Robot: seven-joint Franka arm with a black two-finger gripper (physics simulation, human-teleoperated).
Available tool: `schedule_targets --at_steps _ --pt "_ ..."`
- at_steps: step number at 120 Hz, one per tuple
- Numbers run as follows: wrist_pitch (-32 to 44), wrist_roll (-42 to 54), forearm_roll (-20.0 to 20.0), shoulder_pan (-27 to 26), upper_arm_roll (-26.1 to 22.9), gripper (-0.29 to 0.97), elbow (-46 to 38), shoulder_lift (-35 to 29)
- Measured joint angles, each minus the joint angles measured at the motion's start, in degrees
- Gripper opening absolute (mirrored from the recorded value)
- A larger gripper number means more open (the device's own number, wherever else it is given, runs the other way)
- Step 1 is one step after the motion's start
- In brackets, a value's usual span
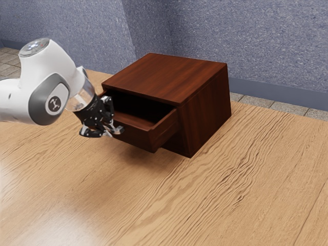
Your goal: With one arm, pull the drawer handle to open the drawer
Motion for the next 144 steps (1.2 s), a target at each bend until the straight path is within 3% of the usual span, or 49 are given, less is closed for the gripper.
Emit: schedule_targets --at_steps 62,88,93,99,113,135,144 --pt "-0.18 -0.38 0.15 3.13 0.02 0.01 -12.3 -12.58" --pt "-1.19 0.37 0.77 2.74 -0.81 0.43 -11.51 -18.28" --pt "-3.4 0.47 0.78 2.71 -2.23 0.48 -7.62 -18.86" --pt "-8.94 0.28 0.55 1.35 -2.86 0.52 2.72 -15.78" --pt "-21.05 -0.38 -1.46 -1.17 1.39 0.59 14.54 -11.8" --pt "-33.16 -2.25 -2.63 -3.49 1.54 0.65 16.41 -9.12" --pt "-35.74 -2.82 -0.01 -4.27 -1.89 0.66 15.96 -8.77"
